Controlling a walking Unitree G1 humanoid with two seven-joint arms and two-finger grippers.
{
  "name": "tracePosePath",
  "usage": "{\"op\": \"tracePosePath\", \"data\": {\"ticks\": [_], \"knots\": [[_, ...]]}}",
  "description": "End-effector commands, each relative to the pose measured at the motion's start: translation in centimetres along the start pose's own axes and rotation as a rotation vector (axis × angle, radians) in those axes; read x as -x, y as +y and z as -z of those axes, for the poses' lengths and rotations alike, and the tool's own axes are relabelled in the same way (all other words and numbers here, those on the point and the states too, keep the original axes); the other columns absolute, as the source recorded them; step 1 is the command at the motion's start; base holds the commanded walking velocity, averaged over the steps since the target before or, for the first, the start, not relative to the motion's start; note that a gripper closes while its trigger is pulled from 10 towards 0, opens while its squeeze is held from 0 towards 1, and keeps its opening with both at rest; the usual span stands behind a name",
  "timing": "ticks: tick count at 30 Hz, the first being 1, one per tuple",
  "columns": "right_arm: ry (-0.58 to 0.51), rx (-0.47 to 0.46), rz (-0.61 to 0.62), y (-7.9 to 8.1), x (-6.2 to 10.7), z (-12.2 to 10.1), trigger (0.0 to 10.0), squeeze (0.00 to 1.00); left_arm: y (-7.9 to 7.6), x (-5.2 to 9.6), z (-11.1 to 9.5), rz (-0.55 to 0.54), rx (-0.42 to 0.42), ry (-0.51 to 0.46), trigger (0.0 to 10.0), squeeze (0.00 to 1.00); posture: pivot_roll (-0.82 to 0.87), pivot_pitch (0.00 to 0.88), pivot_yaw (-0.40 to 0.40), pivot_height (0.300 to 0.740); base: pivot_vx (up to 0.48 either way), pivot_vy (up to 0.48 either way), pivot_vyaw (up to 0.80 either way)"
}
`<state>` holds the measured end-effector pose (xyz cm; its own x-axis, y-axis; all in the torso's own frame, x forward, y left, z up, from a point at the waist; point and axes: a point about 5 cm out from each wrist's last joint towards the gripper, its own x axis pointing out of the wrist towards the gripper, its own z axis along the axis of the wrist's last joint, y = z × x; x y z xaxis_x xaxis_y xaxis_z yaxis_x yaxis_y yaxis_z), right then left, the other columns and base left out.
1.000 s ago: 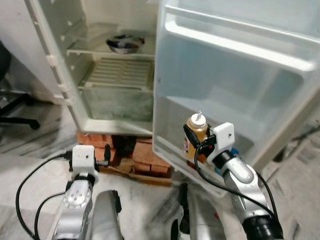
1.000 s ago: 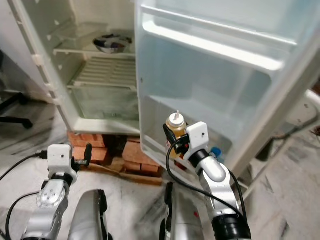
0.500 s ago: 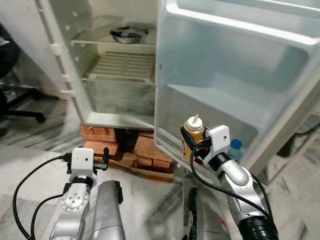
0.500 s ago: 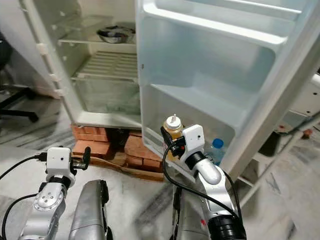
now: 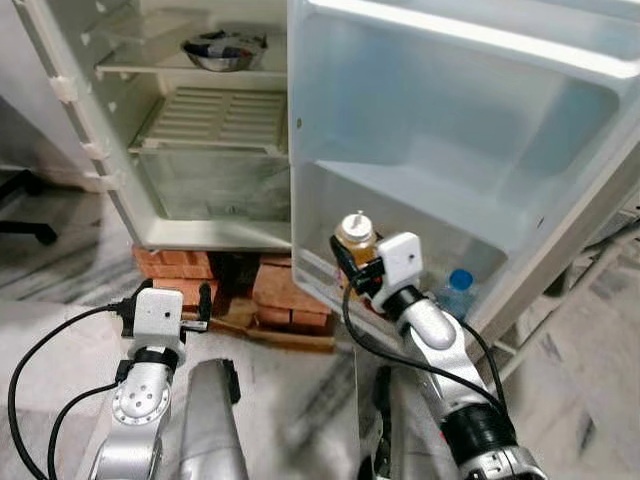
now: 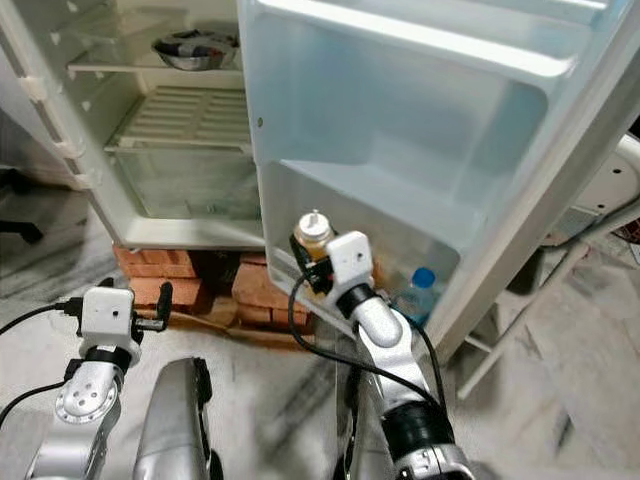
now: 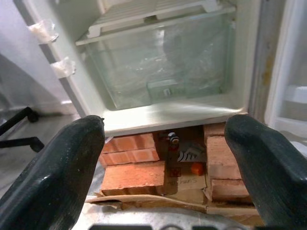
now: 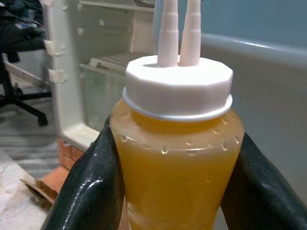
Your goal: Restocking fridge
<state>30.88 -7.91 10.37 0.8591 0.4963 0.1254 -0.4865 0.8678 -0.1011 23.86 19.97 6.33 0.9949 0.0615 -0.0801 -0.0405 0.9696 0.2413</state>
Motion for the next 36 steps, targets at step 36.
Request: {"op": "tracePosePath", "data": {"ticks": [36], "knots": [[-0.122, 0.324, 0.112, 0.0, -5.1, -2.9, 10.0, 0.0, -0.5, 1.5, -2.5, 0.032, -0.072, -0.04, 10.0, 0.0, 0.11, 0.216, -0.079, 0.447, 0.0, 0.0, 0.0]]}}
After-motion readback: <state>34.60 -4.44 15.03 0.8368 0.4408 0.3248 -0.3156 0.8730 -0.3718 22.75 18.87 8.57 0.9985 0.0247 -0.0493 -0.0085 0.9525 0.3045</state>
